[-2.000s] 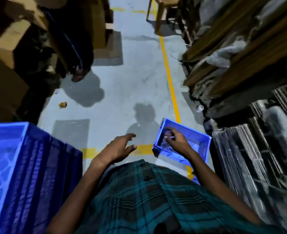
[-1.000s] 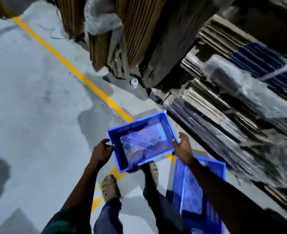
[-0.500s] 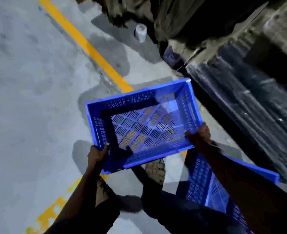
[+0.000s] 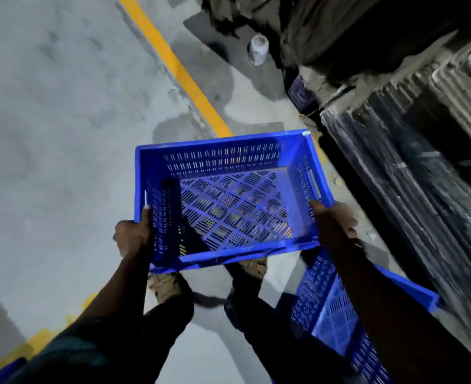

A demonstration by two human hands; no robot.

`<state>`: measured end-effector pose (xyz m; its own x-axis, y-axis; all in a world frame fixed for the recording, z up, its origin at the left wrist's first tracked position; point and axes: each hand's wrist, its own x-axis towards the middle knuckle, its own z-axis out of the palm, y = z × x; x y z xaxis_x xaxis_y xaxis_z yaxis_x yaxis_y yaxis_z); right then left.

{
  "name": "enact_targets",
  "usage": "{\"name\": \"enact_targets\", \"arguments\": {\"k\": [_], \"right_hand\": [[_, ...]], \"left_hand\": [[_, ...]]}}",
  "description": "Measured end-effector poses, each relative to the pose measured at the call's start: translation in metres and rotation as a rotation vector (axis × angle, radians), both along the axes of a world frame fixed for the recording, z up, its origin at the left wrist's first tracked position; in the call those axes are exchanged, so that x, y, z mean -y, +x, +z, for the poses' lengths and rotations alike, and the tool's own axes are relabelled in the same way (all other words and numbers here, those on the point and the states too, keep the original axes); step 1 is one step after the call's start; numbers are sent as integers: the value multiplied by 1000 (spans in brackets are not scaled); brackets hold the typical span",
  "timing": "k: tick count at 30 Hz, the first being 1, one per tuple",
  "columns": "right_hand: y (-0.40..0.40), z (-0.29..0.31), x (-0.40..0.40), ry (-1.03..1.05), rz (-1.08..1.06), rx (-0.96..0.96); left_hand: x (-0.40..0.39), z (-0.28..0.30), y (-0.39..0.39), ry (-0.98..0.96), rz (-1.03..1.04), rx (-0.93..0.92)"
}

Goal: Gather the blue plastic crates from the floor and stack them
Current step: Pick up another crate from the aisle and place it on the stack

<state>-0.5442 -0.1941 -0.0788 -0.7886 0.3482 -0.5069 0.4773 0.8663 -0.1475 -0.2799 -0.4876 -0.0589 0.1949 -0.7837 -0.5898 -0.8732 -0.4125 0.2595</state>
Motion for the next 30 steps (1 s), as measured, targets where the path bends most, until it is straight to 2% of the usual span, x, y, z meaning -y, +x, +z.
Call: {"name": "enact_targets", "arguments": {"k": [5,11,14,16,20,25,30], "right_hand": [[16,80,21,-85,-12,-39],[59,180,31,-262,74,-79],[75,220,41,-422,76,-66],[97,268,63,-587,81,-66],[138,374,111,-783,96,-106],[167,415,122,-892,267,-74],[186,450,115,-959,402,-9]], "left_hand": [[-1,85,28,-80,23,-3],[21,204,79,-186,174,-16],[37,270,115,-231,243,-36],[41,319,145,-244,290,-31],[37,395,199,-332,411,-87],[-5,456,271,-467,526,-89],[-88,499,320,-545,719,-52]]}}
